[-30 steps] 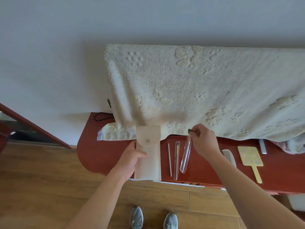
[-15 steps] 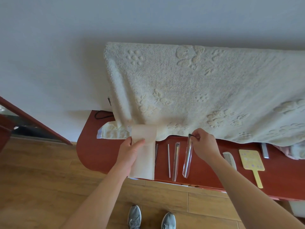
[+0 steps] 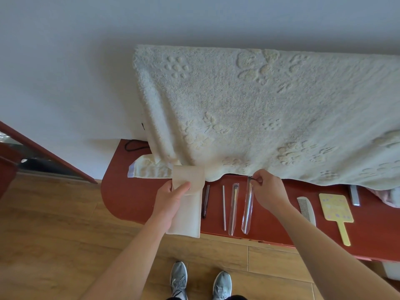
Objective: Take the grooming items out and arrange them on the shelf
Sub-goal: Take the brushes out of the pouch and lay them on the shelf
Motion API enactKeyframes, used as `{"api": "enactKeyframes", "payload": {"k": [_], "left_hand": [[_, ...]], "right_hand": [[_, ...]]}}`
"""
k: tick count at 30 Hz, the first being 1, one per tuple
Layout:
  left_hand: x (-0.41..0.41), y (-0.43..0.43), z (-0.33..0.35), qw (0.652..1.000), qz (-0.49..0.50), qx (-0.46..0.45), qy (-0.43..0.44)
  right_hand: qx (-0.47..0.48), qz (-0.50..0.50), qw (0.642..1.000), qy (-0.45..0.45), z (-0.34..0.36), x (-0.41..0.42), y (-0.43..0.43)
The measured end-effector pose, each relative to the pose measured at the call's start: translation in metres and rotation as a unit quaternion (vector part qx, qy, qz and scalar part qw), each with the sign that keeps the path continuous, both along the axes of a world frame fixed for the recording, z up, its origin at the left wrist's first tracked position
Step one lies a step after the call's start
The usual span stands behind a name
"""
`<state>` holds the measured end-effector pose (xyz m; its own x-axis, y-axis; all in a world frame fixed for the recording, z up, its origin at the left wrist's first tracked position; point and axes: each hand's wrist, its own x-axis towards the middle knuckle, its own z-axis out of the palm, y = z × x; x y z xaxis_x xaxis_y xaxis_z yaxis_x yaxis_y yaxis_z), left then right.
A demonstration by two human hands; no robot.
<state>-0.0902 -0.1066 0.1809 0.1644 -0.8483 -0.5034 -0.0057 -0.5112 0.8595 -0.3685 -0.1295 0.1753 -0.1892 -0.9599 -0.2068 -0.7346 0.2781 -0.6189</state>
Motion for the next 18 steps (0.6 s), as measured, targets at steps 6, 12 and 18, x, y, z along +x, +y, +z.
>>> {"api": "enactKeyframes", "payload": {"k": [6,12,18], "left_hand": [[0.0034,-0.0016,0.0016,1.0,-0.013,-0.001,0.014],[0.0058,-0.003,0.0029,1.0,-0.01,-0.015,0.02],[0.0088,-0.0072,-0.002,0.999,-0.015,-0.026,0.037]], "right_hand": [[0.0,0.003,1.0,0.0,0.0019,0.0038,-0.0023],[0.001,0.004,1.0,0.005,0.0029,0.0063,-0.0013],[-0.001,0.0,1.0,0.006,0.0034,0.0058,-0.0038]]}}
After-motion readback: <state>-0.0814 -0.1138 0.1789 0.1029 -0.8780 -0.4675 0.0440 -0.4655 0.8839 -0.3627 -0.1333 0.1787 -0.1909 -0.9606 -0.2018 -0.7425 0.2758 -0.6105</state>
